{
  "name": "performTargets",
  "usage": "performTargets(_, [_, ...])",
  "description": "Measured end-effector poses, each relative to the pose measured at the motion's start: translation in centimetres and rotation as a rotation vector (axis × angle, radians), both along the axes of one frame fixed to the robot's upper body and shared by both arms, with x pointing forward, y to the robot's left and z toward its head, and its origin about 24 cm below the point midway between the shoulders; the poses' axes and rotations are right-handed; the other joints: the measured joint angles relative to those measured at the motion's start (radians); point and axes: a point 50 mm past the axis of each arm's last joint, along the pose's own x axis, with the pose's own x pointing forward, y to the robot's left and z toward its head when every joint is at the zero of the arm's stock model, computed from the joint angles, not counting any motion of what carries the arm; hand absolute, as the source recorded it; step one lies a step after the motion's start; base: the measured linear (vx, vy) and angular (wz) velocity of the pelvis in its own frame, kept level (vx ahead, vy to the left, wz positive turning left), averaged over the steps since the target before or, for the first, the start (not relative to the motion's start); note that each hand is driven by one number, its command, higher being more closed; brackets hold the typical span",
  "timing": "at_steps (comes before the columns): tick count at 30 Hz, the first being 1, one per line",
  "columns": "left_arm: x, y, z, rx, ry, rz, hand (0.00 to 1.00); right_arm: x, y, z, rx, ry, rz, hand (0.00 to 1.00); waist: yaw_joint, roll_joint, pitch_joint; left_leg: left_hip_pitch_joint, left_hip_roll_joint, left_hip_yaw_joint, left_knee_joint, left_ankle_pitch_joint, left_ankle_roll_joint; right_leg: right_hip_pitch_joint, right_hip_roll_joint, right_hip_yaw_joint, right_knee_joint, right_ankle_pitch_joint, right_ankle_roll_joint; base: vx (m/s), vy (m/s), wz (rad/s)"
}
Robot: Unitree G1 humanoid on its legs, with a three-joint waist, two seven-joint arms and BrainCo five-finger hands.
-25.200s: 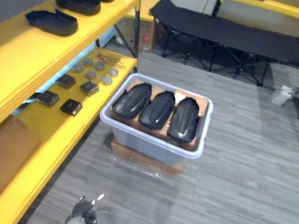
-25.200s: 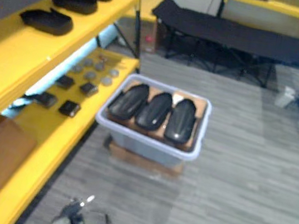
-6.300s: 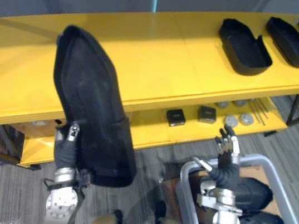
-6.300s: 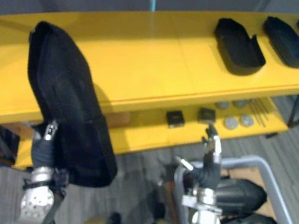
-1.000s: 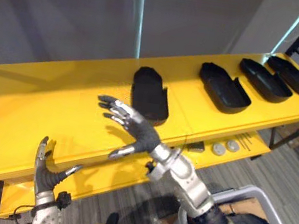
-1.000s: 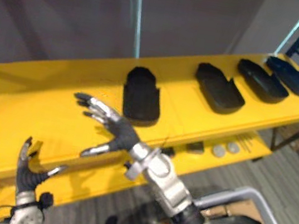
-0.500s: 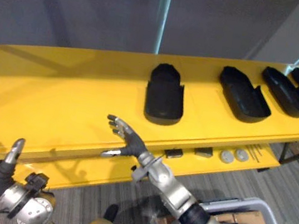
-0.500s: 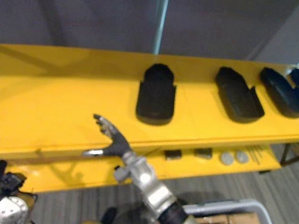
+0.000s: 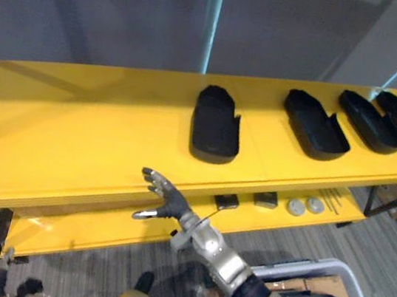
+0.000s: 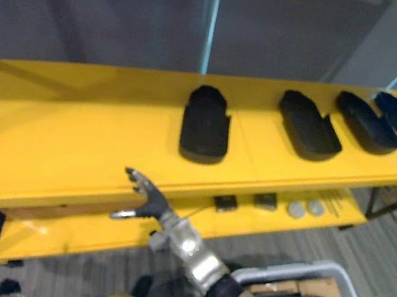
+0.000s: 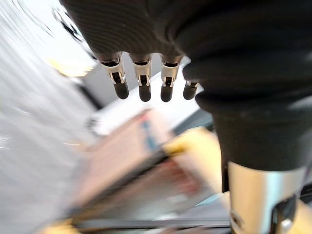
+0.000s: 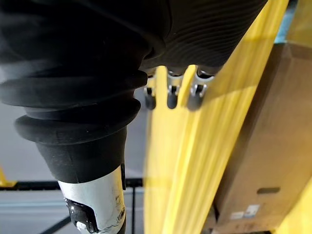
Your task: Walk over and take plastic housings, then place them on the shelf
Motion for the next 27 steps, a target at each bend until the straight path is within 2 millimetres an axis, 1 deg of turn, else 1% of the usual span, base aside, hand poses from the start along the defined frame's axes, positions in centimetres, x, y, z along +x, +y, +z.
performTargets(2, [-2.0,-0.1,-1.4,-0.093,0.08,0.0,0.0,0.7,-1.0,-0.5,-0.019,0.012,-0.05,0.0,0.013,0.008,-0.005,0.0,0.006,-0.003,0.0,0.0,-0.005,0.002,0.009,-0.001,-0.002,-0.001,-0.003,0.0,-0.052,0.02])
performTargets(3, [-2.5,-0.2,-1.6,-0.107,0.098,-0.001,0.0,0.8,-1.1,-0.4,-0.021,0.006,-0.061,0.0,0.015,0.011,-0.006,0.0,0.01,-0.003,0.0,0.0,-0.006,0.002,0.011,-0.001,-0.002,-0.001,-0.004,0.0,-0.053,0.02])
performTargets(5, [-4.1,-0.5,-2.4,-0.167,0.148,0.007,0.0,1.5,-1.4,0.4,-0.01,-0.047,-0.109,0.0,0.02,0.026,-0.013,0.0,0.018,-0.004,0.0,0.0,-0.011,0.003,0.019,-0.002,-0.006,0.0,-0.006,-0.01,-0.051,-0.01])
performTargets(6, [-4.3,-0.5,-2.6,-0.185,0.153,0.003,0.0,1.7,-1.5,0.8,-0.002,-0.07,-0.122,0.0,0.022,0.029,-0.015,0.0,0.019,-0.005,0.0,0.0,-0.014,0.004,0.021,-0.002,-0.007,0.0,-0.007,-0.01,-0.046,0.0])
performTargets(8, [-4.8,-1.1,-3.5,-0.284,0.164,-0.069,0.0,2.9,-1.9,3.0,0.034,-0.171,-0.172,0.0,0.03,0.042,-0.023,-0.001,0.023,-0.007,0.0,0.001,-0.017,0.005,0.028,-0.004,-0.008,-0.001,-0.008,-0.01,-0.04,0.01])
performTargets(9, [-4.9,-1.3,-3.8,-0.313,0.166,-0.092,0.0,3.1,-2.0,3.7,0.05,-0.201,-0.182,0.0,0.031,0.045,-0.025,-0.002,0.025,-0.008,0.0,0.001,-0.017,0.005,0.029,-0.005,-0.009,-0.001,-0.008,-0.01,-0.038,0.03])
performTargets(10, [-5.1,-1.9,-4.3,-0.371,0.169,-0.136,0.0,3.4,-2.0,5.4,0.083,-0.262,-0.192,0.0,0.032,0.048,-0.026,-0.004,0.028,-0.01,0.0,0.001,-0.018,0.005,0.031,-0.006,-0.01,-0.001,-0.008,-0.01,-0.03,0.03])
performTargets(11, [-5.1,-2.2,-4.5,-0.399,0.169,-0.16,0.0,3.4,-2.0,6.3,0.106,-0.291,-0.189,0.0,0.032,0.049,-0.027,-0.006,0.029,-0.01,0.0,0.001,-0.018,0.004,0.033,-0.006,-0.011,-0.001,-0.008,0.0,-0.036,0.04])
performTargets(13, [-5.1,-3.4,-5.3,-0.503,0.163,-0.263,0.0,3.2,-1.6,9.7,0.187,-0.399,-0.155,0.0,0.032,0.049,-0.027,-0.011,0.033,-0.015,0.0,0.004,-0.022,0.003,0.037,-0.01,-0.013,0.003,-0.006,0.02,-0.04,0.05])
performTargets(14, [-5.0,-3.7,-5.5,-0.526,0.16,-0.287,0.0,3.1,-1.4,10.4,0.198,-0.423,-0.137,0.0,0.032,0.048,-0.028,-0.011,0.033,-0.016,0.0,0.004,-0.023,0.004,0.038,-0.011,-0.012,0.003,-0.006,0.03,-0.035,0.07])
performTargets(16, [-4.6,-4.7,-6.0,-0.609,0.136,-0.362,0.0,2.5,-0.8,12.8,0.236,-0.501,-0.072,0.0,0.033,0.047,-0.028,-0.011,0.034,-0.022,0.002,0.004,-0.023,0.007,0.04,-0.015,-0.01,0.003,-0.007,0.03,-0.033,0.06])
performTargets(18, [-4.4,-5.3,-6.3,-0.65,0.128,-0.399,0.0,2.0,-0.6,13.6,0.25,-0.521,-0.035,0.0,0.033,0.045,-0.029,-0.01,0.033,-0.025,0.003,0.004,-0.023,0.01,0.04,-0.018,-0.009,0.003,-0.007,0.02,-0.025,0.04])
performTargets(20, [-4.2,-5.7,-6.5,-0.692,0.11,-0.42,0.0,1.9,-0.4,13.7,0.247,-0.498,-0.012,0.0,0.033,0.044,-0.03,-0.01,0.033,-0.028,0.003,0.004,-0.023,0.013,0.04,-0.022,-0.009,0.002,-0.009,0.01,-0.016,0.05])
performTargets(24, [-4.6,-6.3,-7.1,-0.785,0.151,-0.453,0.0,1.9,0.5,13.2,0.201,-0.44,0.035,0.0,0.033,0.044,-0.03,-0.009,0.035,-0.028,0.001,0.003,-0.024,0.013,0.042,-0.022,-0.008,0.001,-0.01,0.0,0.0,0.0])
performTargets(27, [-5.1,-6.6,-7.5,-0.859,0.212,-0.503,0.0,2.2,1.6,12.0,0.131,-0.377,0.077,0.0,0.033,0.043,-0.031,-0.009,0.04,-0.026,0.0,0.001,-0.026,0.012,0.045,-0.02,-0.008,0.0,-0.012,0.0,-0.006,-0.01])
